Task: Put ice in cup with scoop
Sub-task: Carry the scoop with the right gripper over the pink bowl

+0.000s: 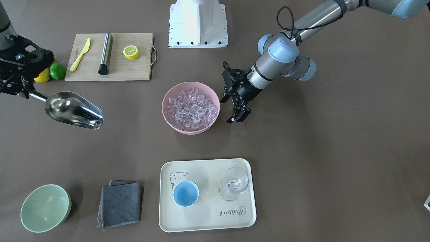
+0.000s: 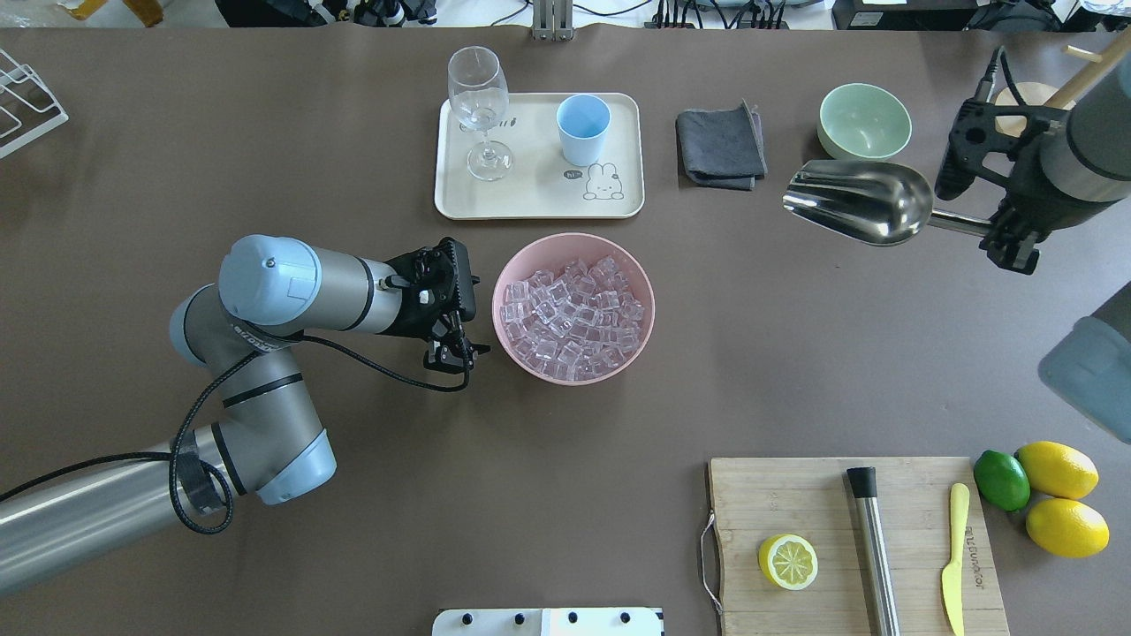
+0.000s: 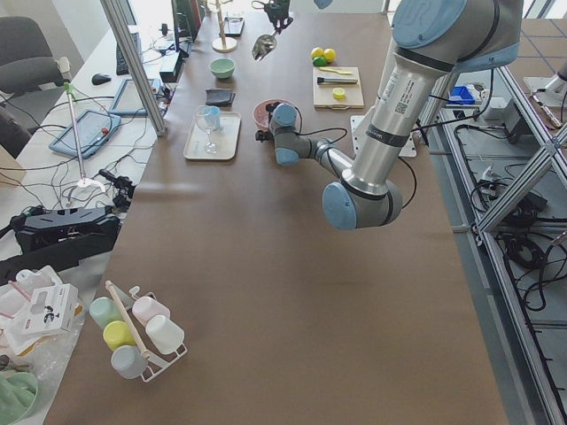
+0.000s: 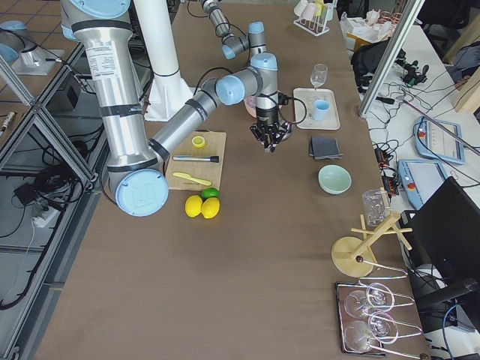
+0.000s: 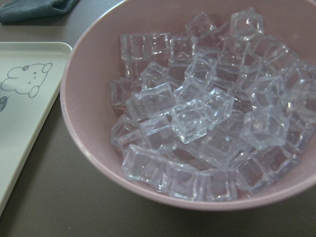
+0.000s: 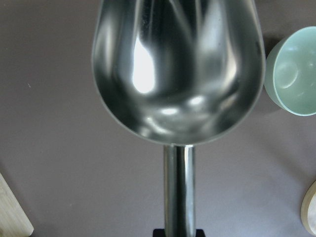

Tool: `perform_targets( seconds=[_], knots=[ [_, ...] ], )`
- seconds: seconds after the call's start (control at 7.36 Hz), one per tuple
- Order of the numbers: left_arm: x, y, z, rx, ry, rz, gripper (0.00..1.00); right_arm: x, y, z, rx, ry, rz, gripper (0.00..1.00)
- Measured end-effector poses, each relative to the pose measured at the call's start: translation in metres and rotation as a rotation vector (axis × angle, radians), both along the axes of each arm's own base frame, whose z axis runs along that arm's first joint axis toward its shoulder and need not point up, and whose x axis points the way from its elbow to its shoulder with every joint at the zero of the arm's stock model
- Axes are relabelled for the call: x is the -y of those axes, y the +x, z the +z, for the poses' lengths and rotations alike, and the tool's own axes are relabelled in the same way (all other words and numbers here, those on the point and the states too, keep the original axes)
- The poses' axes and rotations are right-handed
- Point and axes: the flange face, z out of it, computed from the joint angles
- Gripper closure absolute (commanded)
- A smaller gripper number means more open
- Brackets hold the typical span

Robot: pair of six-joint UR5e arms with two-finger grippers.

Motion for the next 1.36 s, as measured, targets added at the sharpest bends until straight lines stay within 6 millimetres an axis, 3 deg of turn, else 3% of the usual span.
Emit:
perform_targets(
  seconds=[0.41, 1.09, 1.36],
  knots=[
    [-0.002, 0.002, -0.002, -0.004, -0.006, 0.002, 0.02, 0.011, -0.042, -0.062, -0.057, 0.067, -0.12, 1.0],
    [-0.003, 0.002, -0.002, -0.007, -0.013, 0.002, 0.02, 0.001, -0.124, -0.113, -0.169, 0.065, -0.256, 1.0],
    [-0.004, 0.002, -0.001, -0.014, -0.009, 0.002, 0.02, -0.003, -0.148, -0.118, -0.209, 0.05, -0.285, 1.0]
  ],
)
